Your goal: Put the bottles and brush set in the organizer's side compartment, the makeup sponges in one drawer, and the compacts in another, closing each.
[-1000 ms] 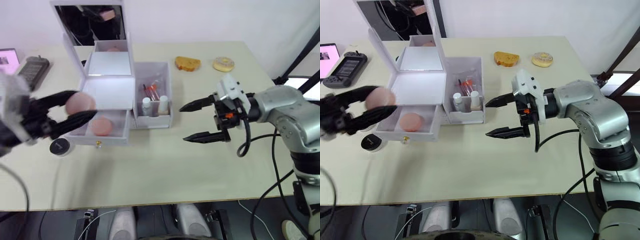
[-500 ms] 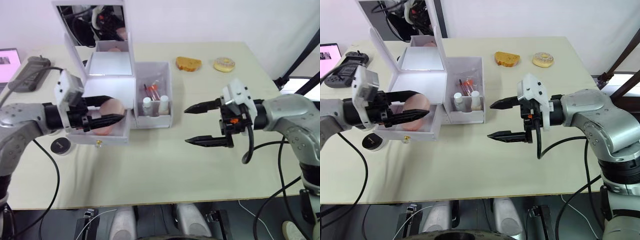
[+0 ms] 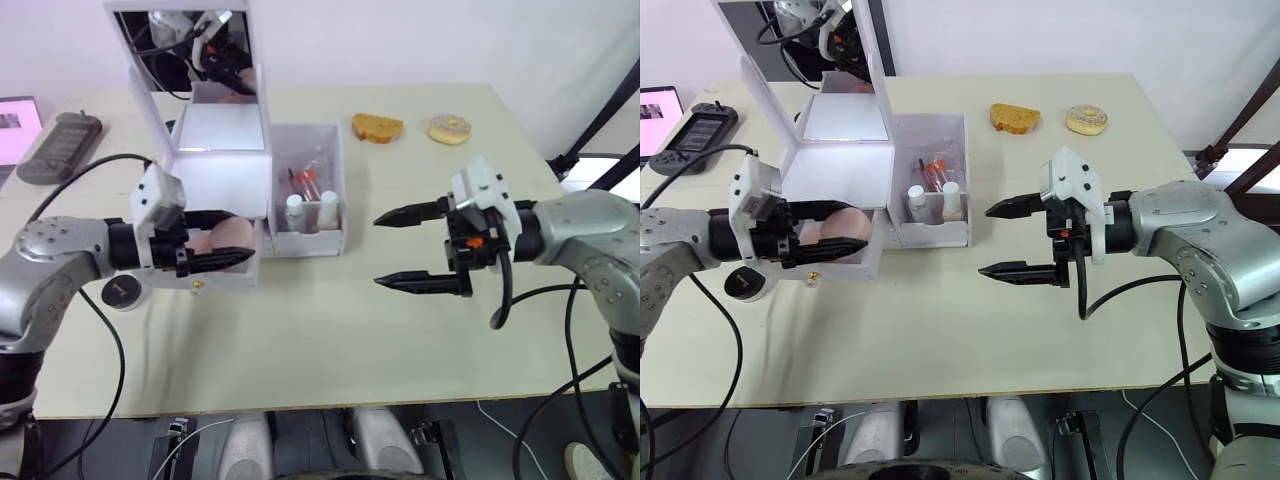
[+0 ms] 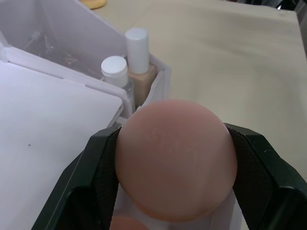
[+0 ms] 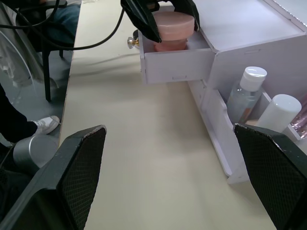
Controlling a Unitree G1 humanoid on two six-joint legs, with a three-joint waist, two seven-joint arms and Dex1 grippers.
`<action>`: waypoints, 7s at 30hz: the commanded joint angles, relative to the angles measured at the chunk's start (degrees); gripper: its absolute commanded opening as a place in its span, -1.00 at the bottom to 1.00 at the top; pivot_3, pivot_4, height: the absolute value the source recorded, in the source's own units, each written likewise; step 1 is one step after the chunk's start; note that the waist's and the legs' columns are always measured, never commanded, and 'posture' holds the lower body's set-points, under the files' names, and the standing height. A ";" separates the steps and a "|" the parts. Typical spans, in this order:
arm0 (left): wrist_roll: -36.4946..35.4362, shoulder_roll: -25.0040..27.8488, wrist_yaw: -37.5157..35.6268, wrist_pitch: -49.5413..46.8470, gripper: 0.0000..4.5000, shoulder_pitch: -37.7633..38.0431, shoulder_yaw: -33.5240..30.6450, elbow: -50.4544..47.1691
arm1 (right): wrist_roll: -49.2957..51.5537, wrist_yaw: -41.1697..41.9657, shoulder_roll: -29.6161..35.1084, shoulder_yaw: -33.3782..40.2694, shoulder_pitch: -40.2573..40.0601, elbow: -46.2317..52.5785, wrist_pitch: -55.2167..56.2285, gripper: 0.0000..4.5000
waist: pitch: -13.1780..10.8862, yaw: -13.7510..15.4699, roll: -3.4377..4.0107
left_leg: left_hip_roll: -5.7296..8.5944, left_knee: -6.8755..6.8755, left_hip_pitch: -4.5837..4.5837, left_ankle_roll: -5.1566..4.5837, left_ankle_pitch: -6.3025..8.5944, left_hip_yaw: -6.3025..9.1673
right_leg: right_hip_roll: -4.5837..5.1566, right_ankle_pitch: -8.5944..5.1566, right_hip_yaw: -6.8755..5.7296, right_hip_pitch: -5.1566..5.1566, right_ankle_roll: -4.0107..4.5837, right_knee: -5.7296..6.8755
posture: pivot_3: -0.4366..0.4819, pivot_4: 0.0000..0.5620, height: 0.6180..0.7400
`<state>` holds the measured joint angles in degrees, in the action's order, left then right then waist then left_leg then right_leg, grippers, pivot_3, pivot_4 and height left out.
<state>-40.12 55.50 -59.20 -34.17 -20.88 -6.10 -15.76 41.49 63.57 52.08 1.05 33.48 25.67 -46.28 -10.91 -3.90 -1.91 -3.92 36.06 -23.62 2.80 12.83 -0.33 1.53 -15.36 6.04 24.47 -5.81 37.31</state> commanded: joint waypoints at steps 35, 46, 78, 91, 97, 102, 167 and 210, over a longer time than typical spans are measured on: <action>-0.02 5.63 -5.26 -2.21 0.72 0.19 -12.57 1.75 | 0.76 0.82 0.42 0.94 1.99 0.17 1.50 1.00 | 0.00 -0.03 0.00 | 0.00 0.01 0.00 0.00 0.00 0.03 | 0.00 -0.01 -0.02 -0.01 -0.02 0.03 | -0.05 -0.47 1.00; 4.30 7.29 -9.78 2.16 -0.99 3.43 -9.76 1.94 | 0.67 1.07 0.01 0.35 3.07 -0.18 1.55 1.00 | 0.00 0.07 0.00 | 0.00 0.01 0.00 0.00 0.00 0.01 | 0.02 -0.02 -0.02 0.00 0.00 0.03 | -0.05 -0.47 1.00; 17.18 5.18 -13.28 9.18 -0.99 -3.95 2.86 10.44 | 1.64 -1.42 1.12 1.82 1.97 1.41 0.69 1.00 | 0.00 -0.02 0.00 | 0.00 0.04 0.00 -0.01 0.00 0.02 | 0.00 -0.01 -0.02 -0.01 -0.02 0.10 | -0.05 -0.47 1.00; 22.48 11.38 -16.52 7.91 -0.99 -6.86 6.57 9.55 | 1.01 -1.14 0.72 1.19 2.47 0.69 1.53 1.00 | 0.00 -0.06 0.01 | 0.00 0.04 0.00 -0.01 0.00 0.01 | 0.00 -0.04 -0.02 0.00 -0.05 0.13 | -0.05 -0.47 1.00; 25.27 12.70 -16.60 9.06 -0.99 -8.06 7.29 10.83 | 0.93 -1.26 0.60 1.18 2.55 0.63 1.60 1.00 | 0.00 -0.04 0.01 | 0.00 0.04 0.00 -0.01 0.00 0.02 | 0.00 -0.04 -0.02 0.00 -0.05 0.13 | -0.05 -0.47 1.00; 25.61 13.24 -17.67 8.48 -0.99 -9.39 7.34 10.92 | 0.79 -1.24 0.51 1.01 2.70 0.49 1.66 1.00 | 0.00 0.01 0.00 | 0.00 0.05 0.00 -0.01 0.00 0.01 | 0.00 -0.04 -0.01 0.00 -0.05 0.14 | -0.05 -0.47 1.00; 15.09 8.69 -18.62 -7.86 -0.99 -16.83 -1.58 3.77 | 2.50 0.21 1.20 1.17 4.56 -1.76 1.46 1.00 | 0.00 -0.10 0.01 | 0.00 0.13 -0.06 -0.02 -0.01 0.11 | -0.02 0.02 -0.05 0.01 -0.33 0.28 | -0.05 -0.47 1.00; 7.09 -37.82 14.88 14.02 -0.99 48.96 -29.53 -23.17 | -10.18 9.52 -4.71 -2.39 8.77 -17.78 15.04 1.00 | 0.07 -0.16 -0.07 | 0.05 0.18 0.15 0.00 0.00 0.05 | 0.04 -0.09 0.01 -0.15 -0.04 0.25 | -0.05 -0.47 1.00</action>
<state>-33.50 16.93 -45.00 -21.94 28.14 -36.01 -38.63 30.31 73.43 46.74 -3.64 41.85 5.73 -31.13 -10.83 -4.06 -1.98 -3.87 36.23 -23.47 2.79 12.83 -0.28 1.57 -15.45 6.06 24.33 -5.85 37.56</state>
